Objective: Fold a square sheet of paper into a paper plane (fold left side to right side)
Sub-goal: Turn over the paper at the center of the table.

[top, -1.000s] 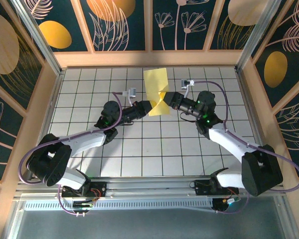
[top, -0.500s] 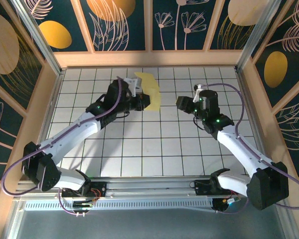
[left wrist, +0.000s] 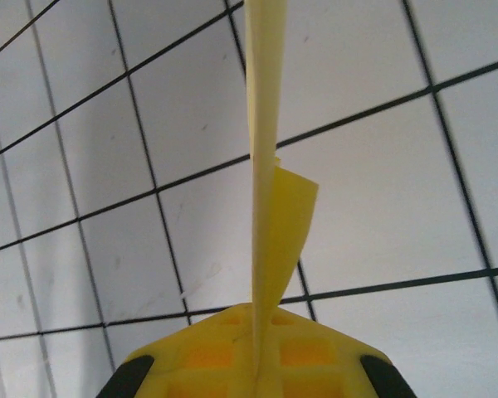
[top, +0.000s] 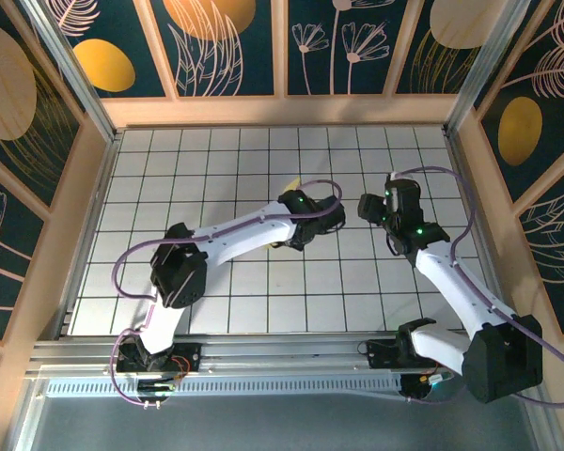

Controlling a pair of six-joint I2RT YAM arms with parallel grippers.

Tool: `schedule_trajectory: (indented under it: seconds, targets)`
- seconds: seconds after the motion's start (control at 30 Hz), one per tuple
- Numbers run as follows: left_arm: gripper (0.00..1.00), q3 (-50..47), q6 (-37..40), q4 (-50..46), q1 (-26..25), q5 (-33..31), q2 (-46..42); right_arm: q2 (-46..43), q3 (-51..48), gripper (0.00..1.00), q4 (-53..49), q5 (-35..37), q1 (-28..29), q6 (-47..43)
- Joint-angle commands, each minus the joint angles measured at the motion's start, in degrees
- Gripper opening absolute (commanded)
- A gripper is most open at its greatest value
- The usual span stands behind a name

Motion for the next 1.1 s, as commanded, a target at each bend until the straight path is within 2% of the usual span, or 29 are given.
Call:
schedule_trajectory:
  seconds: [0.0, 0.13, 0.3, 0.4, 0.47, 0.57, 0.7, 0.83, 1.07]
  targets:
    - [0.0, 0.6, -8.1, -7.8, -0.6, -3.5, 2.8, -1.4, -1.5, 0.72, 1.3, -0.7, -1.1, 0.1]
    - [0.0, -1.7, -10.6, -5.9, -1.8, -0.6, 5.9, -1.5, -2.3, 0.72, 2.5, -2.5, -1.6, 0.3]
    - [0.25, -4.5, -8.3, 5.6, -1.9, 9.4, 4.8, -0.9, -2.9, 0.72, 2.9, -4.7, -2.2, 0.3]
    - [0.41, -1.8, -5.4, 8.7, -1.6, 13.0, 4.8, -0.4, -2.6, 0.72, 2.5, -7.1, -3.0, 0.3]
    - [0.47, 1.3, -3.9, 8.7, -0.7, 13.3, 4.6, -0.2, -2.3, 0.72, 2.2, -9.6, -3.6, 0.4]
    - [0.54, 1.0, -1.4, 13.3, 1.9, 17.3, 0.9, 0.6, -1.5, 0.71, 1.7, -15.4, -4.3, 0.9]
    - [0.59, -8.7, 0.4, 26.2, 7.4, 24.4, -8.4, 2.9, -1.4, 0.61, 3.0, -26.1, -4.2, 5.3]
    - [0.64, -21.1, 0.5, 38.1, 14.0, 30.3, -18.1, 6.3, -4.1, 0.49, 10.9, -34.9, -0.8, 14.1]
    - [0.7, -47.1, -6.8, 64.7, 27.6, 41.1, -35.5, 19.3, -2.8, 0.43, 23.1, -34.0, 13.0, 25.0]
